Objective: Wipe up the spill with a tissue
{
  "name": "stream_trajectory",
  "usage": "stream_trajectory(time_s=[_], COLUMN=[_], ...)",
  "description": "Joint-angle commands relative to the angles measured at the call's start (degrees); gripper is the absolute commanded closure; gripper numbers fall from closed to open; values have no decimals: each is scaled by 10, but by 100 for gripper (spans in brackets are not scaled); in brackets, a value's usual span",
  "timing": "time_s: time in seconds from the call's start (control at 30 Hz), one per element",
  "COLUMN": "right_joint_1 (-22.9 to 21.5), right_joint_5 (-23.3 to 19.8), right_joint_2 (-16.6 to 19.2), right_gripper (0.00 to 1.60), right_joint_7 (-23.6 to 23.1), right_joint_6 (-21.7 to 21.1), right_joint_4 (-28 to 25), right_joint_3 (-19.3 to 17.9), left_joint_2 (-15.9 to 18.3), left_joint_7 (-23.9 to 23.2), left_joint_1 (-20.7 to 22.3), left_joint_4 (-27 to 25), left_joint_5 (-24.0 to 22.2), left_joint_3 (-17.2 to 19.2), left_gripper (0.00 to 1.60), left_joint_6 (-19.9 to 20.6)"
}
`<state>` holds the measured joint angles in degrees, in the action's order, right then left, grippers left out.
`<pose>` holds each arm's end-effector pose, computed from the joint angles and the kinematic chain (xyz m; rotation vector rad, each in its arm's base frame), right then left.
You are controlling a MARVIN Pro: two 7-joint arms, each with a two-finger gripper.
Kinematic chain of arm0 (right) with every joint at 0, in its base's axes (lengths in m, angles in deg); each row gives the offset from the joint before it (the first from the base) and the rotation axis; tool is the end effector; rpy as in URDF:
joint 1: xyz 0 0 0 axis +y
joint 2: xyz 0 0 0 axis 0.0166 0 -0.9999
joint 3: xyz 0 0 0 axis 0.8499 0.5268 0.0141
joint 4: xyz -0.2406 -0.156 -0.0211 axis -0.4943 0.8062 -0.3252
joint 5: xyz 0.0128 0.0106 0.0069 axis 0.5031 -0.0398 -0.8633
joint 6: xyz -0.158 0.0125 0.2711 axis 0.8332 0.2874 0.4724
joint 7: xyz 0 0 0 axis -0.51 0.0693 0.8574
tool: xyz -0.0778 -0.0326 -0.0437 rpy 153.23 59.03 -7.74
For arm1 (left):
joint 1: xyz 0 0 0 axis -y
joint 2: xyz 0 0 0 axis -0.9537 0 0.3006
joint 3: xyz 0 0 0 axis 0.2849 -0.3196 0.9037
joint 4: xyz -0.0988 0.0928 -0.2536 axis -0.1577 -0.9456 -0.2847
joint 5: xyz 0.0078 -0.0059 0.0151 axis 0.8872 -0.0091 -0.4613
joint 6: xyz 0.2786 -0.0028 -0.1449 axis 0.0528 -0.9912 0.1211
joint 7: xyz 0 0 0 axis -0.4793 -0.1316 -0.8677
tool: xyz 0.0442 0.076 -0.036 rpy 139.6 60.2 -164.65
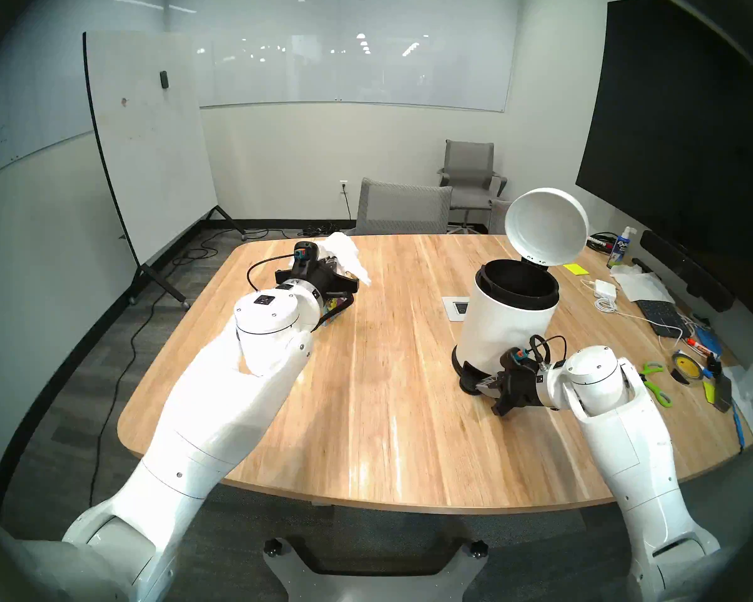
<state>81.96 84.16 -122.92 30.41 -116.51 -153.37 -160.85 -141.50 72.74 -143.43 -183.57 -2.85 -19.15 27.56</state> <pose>0.4260 -0.0897 -0.3030 -2.4524 -1.1129 -1.1426 0.4652 -0.0574 -0.1588 2.2154 -0.1894 2.0298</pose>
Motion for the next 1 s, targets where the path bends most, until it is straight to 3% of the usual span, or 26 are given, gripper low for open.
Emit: stream_trajectory(time_s=[0.0,0.97], right_joint_1=[-9,-20], right_joint_5=[6,12], right_joint_2=[-10,-12], right_gripper=[160,160], right_joint_7=[4,7], right_joint_6=[9,9], right_joint_4=[46,58], right_joint_3=[16,22], left_joint_2=[-1,-2], left_joint_7=[0,0], left_joint_1=[7,7], left_joint_4=[-15,-15], left_joint_5=[0,1], left_joint_3=[2,3], left_gripper=[160,160], left_joint_6=[-2,-2])
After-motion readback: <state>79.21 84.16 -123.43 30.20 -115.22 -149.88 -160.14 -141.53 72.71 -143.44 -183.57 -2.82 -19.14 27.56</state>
